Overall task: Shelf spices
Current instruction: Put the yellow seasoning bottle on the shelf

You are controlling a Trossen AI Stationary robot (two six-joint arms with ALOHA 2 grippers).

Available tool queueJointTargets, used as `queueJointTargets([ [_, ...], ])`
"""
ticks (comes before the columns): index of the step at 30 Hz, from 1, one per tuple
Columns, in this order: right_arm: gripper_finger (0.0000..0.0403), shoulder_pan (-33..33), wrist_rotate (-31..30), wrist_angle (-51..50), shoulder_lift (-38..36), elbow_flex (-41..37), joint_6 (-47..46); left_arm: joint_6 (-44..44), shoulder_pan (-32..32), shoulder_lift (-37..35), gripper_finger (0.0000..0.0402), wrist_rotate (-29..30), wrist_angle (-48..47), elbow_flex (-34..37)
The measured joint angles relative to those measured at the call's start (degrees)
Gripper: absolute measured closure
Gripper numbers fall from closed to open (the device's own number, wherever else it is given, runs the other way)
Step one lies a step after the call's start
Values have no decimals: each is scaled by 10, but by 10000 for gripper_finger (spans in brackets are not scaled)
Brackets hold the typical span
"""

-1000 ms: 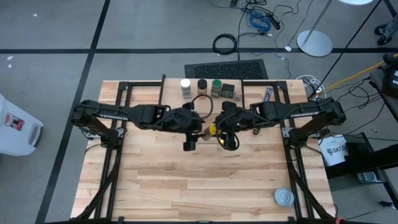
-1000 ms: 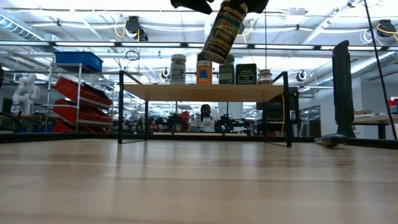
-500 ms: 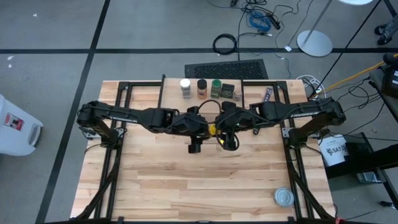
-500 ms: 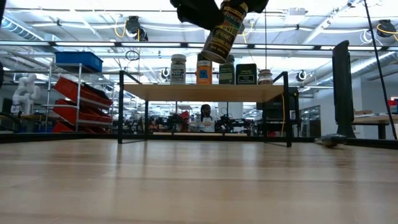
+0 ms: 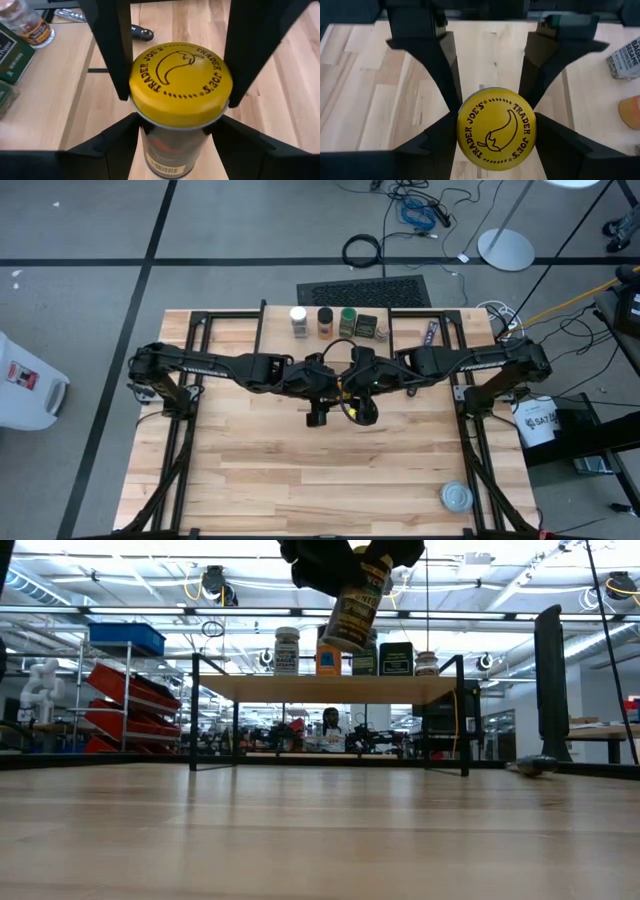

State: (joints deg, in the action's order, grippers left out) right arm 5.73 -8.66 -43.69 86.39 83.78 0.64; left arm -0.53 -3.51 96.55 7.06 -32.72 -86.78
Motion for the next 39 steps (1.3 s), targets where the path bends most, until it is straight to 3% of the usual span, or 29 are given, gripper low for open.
queueJointTargets([
  [23,186,-1,-6,1,0,-1,-1,-1,15,4,168,1,10,0],
  [32,186,-1,-4,4,-1,0,-1,15,15,5,117,15,25,0],
  [39,186,-1,-4,3,-1,0,-1,3,15,5,117,19,24,0],
])
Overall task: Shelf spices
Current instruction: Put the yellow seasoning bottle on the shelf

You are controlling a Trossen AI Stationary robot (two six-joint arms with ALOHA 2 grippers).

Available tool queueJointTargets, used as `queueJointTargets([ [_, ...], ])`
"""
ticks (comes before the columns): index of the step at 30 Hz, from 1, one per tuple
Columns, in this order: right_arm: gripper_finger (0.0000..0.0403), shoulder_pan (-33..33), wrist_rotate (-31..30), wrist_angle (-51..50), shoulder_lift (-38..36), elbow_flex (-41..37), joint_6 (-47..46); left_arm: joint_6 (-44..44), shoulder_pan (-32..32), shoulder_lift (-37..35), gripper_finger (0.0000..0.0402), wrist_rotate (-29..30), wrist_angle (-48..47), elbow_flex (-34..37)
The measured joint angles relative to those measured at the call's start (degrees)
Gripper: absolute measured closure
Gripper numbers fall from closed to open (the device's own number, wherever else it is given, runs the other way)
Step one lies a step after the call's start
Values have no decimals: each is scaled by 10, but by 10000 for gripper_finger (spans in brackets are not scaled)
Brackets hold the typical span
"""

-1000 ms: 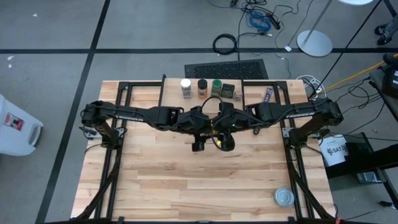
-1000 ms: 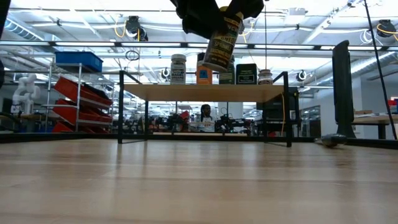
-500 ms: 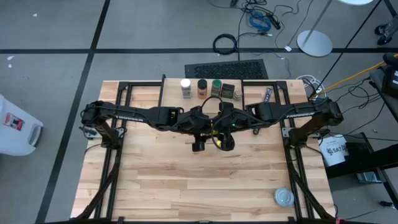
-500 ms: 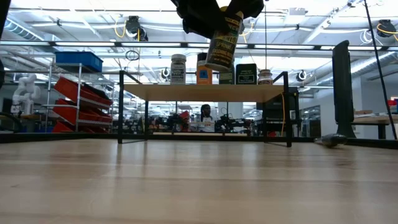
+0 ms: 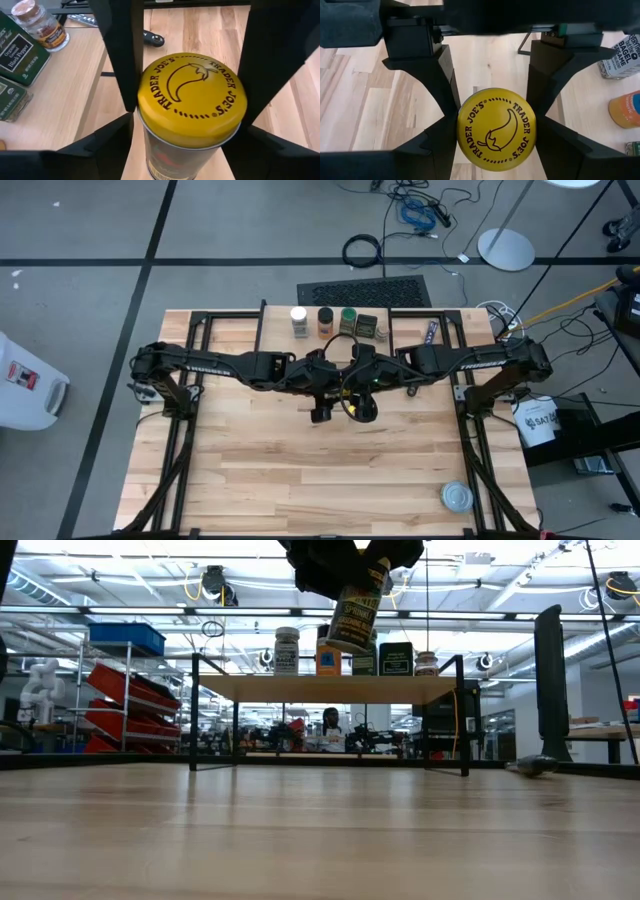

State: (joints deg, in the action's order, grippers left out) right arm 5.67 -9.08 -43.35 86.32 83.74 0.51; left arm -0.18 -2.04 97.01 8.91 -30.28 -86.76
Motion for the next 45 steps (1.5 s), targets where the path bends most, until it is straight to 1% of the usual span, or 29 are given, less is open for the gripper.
queueJointTargets([
  [2,186,0,-1,0,0,0,0,-1,0,0,127,0,0,0],
  [8,186,0,-3,0,0,0,0,-4,0,0,173,0,-1,0],
  [11,186,0,-3,-1,0,0,0,-3,0,0,185,1,-2,0],
  [20,185,0,0,-7,0,1,1,-2,0,-1,183,1,-6,0],
  [29,153,0,6,-12,1,1,23,-8,0,-8,182,-10,-35,-1],
  [33,148,1,6,-14,-3,1,25,-4,0,-13,182,-10,-52,-1],
  [38,147,6,11,-22,-25,1,23,4,2,-21,182,-1,-64,-1],
  [45,147,30,1,-48,-61,1,21,14,1,-27,182,5,-68,-1],
])
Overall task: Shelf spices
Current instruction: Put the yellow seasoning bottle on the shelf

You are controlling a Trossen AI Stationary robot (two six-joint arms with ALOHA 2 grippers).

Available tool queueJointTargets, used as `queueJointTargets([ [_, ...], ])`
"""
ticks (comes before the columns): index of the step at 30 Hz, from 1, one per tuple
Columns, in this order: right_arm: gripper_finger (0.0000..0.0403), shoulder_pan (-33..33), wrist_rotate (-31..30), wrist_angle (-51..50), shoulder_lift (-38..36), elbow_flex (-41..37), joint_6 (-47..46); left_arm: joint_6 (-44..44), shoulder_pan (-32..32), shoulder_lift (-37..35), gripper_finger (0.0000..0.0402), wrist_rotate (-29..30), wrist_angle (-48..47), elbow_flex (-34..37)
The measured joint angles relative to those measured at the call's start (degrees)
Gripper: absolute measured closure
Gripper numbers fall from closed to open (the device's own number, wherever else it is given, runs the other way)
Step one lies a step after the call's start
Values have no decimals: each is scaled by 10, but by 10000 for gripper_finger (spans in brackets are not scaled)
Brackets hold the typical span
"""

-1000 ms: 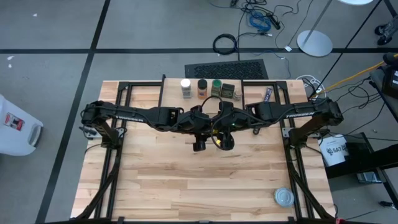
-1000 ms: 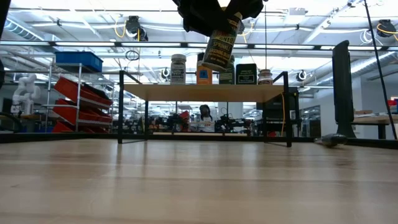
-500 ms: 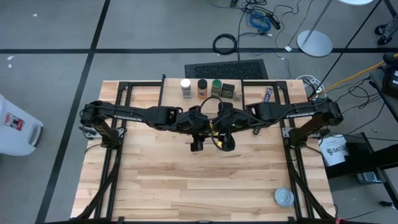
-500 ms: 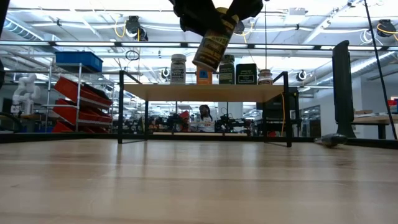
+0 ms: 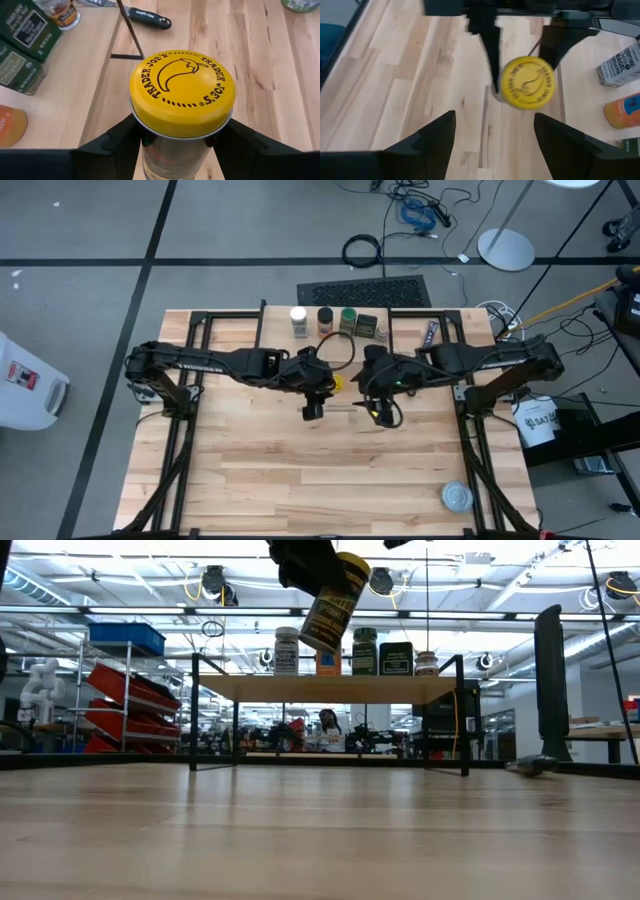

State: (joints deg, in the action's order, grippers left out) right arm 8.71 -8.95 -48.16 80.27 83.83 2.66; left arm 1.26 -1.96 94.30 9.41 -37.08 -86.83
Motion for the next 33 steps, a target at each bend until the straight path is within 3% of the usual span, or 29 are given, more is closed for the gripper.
queueJointTargets([
  [8,147,35,-34,-73,-23,0,-43,14,0,-14,182,0,-7,-1],
  [12,147,53,-34,-59,-24,-18,-65,9,3,-40,182,1,-17,-7],
  [19,147,72,-31,-8,-23,-82,-63,-32,15,-129,182,17,-32,-8],
  [33,147,72,-30,39,-23,-85,-50,-106,123,-287,182,48,-51,-8],
])
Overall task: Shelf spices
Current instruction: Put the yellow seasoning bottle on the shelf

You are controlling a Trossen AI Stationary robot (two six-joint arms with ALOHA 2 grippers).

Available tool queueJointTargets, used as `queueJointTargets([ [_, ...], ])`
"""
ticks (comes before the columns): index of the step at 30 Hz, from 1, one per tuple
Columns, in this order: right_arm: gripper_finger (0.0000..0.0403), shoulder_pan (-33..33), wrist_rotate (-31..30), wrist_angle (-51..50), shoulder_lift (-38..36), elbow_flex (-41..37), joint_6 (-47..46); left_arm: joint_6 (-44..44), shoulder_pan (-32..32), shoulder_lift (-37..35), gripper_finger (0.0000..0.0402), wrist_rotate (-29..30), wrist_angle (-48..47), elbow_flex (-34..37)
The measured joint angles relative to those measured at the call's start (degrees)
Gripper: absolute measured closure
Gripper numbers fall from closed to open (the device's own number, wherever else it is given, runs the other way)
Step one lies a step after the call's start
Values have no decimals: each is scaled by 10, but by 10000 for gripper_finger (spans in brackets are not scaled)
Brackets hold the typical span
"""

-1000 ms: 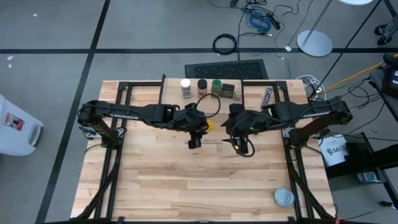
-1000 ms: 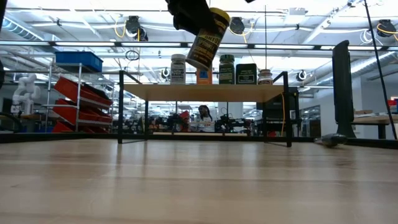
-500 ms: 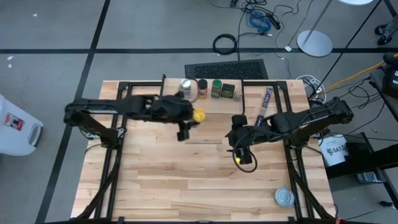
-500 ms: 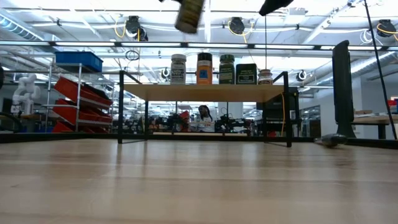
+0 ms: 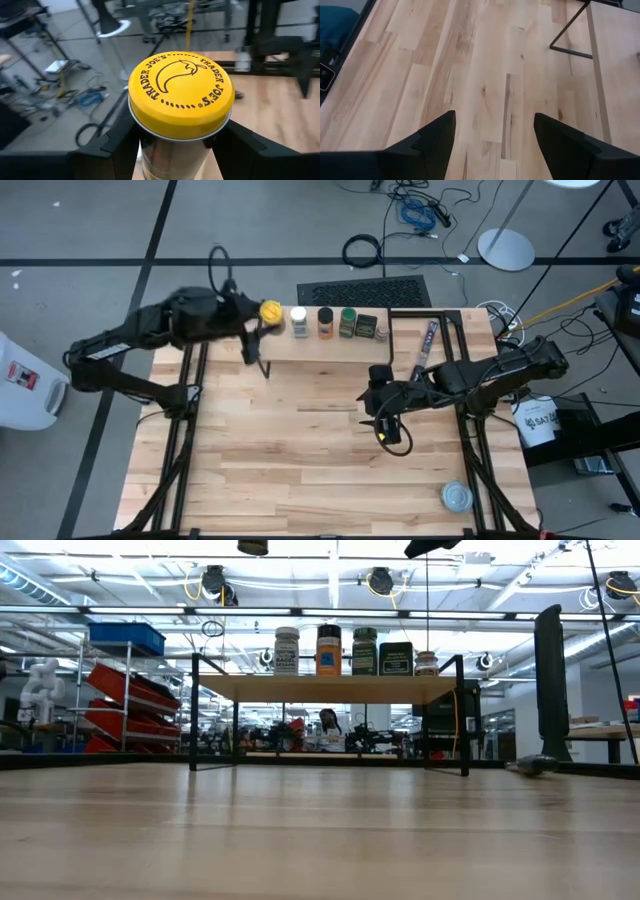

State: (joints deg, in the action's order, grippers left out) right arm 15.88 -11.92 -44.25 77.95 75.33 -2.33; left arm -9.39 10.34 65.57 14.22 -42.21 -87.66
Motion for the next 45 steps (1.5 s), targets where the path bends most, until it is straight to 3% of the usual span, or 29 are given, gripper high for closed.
queueJointTargets([
  [9,147,0,3,-3,0,0,-12,-2,94,5,182,-10,-37,0],
  [26,147,34,3,-9,0,0,-20,-50,257,8,182,-282,100,181],
  [45,147,34,3,-10,0,0,-16,-67,354,8,182,-398,197,309],
])
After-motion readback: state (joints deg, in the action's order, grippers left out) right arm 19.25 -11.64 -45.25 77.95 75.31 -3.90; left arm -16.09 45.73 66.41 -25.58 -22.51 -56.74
